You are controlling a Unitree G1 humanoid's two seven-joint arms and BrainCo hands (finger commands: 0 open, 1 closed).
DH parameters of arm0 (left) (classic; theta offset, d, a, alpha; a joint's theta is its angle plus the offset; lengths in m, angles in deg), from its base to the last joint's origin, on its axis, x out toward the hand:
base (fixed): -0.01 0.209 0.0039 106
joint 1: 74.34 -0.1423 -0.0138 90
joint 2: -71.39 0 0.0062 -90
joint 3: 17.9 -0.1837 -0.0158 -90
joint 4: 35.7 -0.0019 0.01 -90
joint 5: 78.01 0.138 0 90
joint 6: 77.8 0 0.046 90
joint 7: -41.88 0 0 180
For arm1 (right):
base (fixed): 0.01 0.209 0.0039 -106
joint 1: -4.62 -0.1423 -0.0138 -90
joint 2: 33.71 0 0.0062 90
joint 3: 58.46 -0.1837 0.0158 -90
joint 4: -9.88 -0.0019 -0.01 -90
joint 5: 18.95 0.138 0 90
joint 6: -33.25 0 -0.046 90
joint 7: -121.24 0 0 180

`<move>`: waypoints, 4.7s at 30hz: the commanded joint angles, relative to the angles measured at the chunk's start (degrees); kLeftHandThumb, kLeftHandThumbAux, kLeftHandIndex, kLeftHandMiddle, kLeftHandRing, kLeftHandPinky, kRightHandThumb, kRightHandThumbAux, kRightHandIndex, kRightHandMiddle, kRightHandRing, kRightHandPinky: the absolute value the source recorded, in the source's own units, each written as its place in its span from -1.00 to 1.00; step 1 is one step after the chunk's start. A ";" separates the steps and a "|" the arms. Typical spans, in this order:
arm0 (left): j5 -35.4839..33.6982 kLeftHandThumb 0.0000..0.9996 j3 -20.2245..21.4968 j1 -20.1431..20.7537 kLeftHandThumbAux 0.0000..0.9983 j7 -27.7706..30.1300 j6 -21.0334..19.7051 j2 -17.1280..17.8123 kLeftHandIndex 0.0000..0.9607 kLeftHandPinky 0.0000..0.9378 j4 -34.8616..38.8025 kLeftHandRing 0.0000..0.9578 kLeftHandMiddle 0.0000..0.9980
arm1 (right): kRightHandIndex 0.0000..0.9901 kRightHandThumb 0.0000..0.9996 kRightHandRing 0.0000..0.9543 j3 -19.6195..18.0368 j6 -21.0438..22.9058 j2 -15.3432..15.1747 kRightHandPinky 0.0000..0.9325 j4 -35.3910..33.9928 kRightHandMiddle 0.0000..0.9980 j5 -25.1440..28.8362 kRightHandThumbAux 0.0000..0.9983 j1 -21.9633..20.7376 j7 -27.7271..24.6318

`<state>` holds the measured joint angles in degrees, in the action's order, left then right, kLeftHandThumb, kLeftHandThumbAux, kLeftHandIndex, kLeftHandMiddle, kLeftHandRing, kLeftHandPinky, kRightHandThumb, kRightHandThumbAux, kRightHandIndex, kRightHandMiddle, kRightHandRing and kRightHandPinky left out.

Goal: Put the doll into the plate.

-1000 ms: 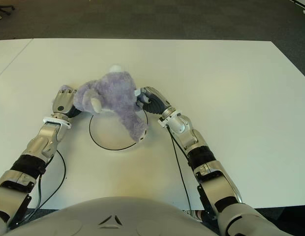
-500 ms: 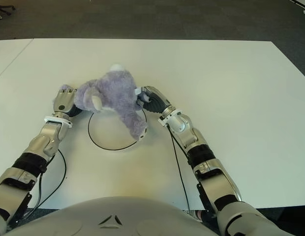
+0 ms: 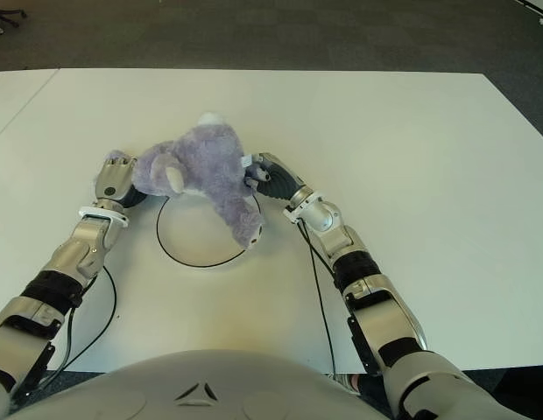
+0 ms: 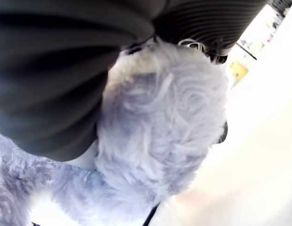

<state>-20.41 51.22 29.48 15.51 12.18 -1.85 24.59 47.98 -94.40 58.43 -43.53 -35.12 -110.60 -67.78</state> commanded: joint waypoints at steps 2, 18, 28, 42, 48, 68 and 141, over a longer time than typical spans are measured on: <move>-1.60 0.37 -2.75 -2.22 0.41 -5.48 2.79 -2.97 -0.16 0.26 -9.32 0.13 -0.09 | -0.16 0.34 0.30 -0.13 -0.07 0.96 0.14 1.92 0.31 0.97 0.46 -0.20 -1.63; 0.95 -0.26 -6.79 0.25 -0.12 -16.93 3.87 -1.58 -1.00 -1.00 -13.29 -0.84 -0.84 | -0.99 -0.94 -0.99 0.13 -1.85 1.71 -0.99 4.50 -0.93 0.18 0.06 -0.56 -2.16; -0.71 -0.38 -7.48 2.03 -0.39 -23.11 6.53 -2.29 -1.00 -1.00 -19.08 -1.00 -1.00 | -1.00 -1.00 -1.00 1.91 -1.11 0.46 -1.00 2.94 -1.00 -2.41 -0.18 -0.79 -3.50; -1.33 -0.44 -8.09 3.76 -0.48 -25.40 7.64 -2.98 -1.00 -1.00 -23.93 -1.00 -1.00 | -1.00 -1.00 -1.00 2.56 2.91 0.72 -1.00 2.76 -1.00 -5.04 -0.33 -0.74 -2.76; -1.28 -0.51 -8.54 4.21 -0.43 -26.12 6.93 -3.34 -1.00 -1.00 -25.59 -1.00 -1.00 | -1.00 -1.00 -1.00 2.85 3.79 0.77 -1.00 2.72 -1.00 -6.05 -0.33 -0.74 -1.83; -2.22 -0.61 -10.24 6.19 -0.36 -29.21 5.54 -4.59 -1.00 -1.00 -31.48 -1.00 -1.00 | -1.00 -1.00 -1.00 4.10 5.78 1.96 -1.00 5.37 -1.00 -8.40 -0.35 -0.90 1.44; -4.37 -0.90 -4.82 -0.08 -0.76 -29.00 8.48 2.43 -1.00 -1.00 -10.29 -1.00 -1.00 | -1.00 -1.00 -1.00 -6.23 1.94 -5.77 -1.00 -9.61 -1.00 11.55 -0.37 2.26 -19.53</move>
<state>-24.69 47.41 32.79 -14.77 20.43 1.92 15.65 41.74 -92.09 52.88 -54.53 -23.18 -108.88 -87.27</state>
